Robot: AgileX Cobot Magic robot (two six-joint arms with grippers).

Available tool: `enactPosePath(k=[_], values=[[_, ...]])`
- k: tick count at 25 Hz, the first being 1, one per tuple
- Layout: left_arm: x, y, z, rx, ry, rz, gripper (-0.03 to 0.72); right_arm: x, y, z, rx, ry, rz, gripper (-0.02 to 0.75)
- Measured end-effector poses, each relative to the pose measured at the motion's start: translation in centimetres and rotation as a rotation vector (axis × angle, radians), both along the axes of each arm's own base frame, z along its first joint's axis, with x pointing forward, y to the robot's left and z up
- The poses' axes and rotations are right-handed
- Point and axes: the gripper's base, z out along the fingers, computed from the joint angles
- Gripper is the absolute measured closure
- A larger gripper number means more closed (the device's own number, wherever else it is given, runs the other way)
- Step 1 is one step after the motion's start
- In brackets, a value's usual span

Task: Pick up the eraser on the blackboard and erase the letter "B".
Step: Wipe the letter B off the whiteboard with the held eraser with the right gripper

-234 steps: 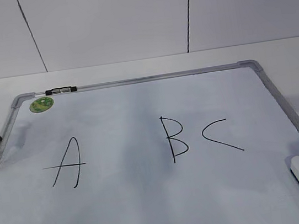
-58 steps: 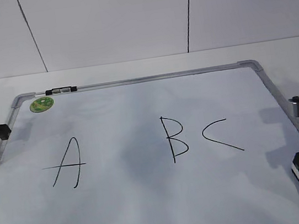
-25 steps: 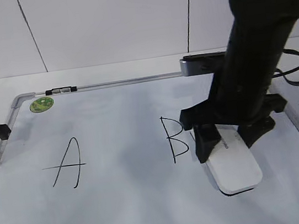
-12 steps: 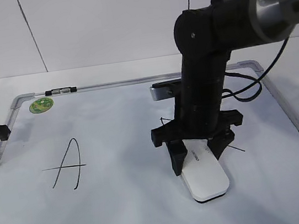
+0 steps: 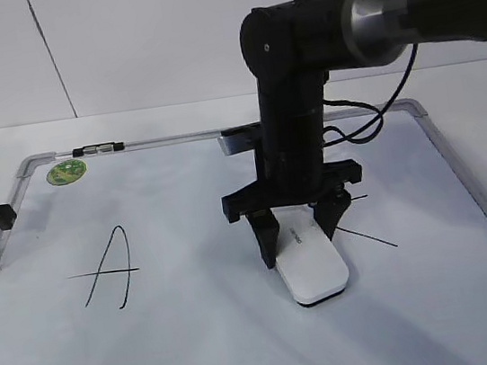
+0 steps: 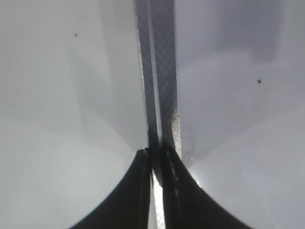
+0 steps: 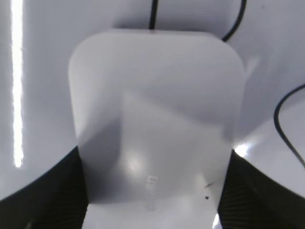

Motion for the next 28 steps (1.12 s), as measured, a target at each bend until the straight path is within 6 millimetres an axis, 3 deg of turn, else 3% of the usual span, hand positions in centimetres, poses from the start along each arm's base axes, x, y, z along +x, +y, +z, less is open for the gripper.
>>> enactPosePath(k=[13,23,28], values=[[0.0,0.0,0.0,0.001,0.007,-0.001,0.669,3.8,1.9,0.2,0.021,-0.108,0.012,0.196],[0.0,0.0,0.1,-0.001,0.008,-0.004,0.669,6.1,-0.7,0.3,0.047,-0.142,-0.082,0.196],[0.0,0.0,0.1,-0.001,0.011,-0.004,0.669,6.3,-1.0,0.3,0.056,-0.142,-0.094,0.196]])
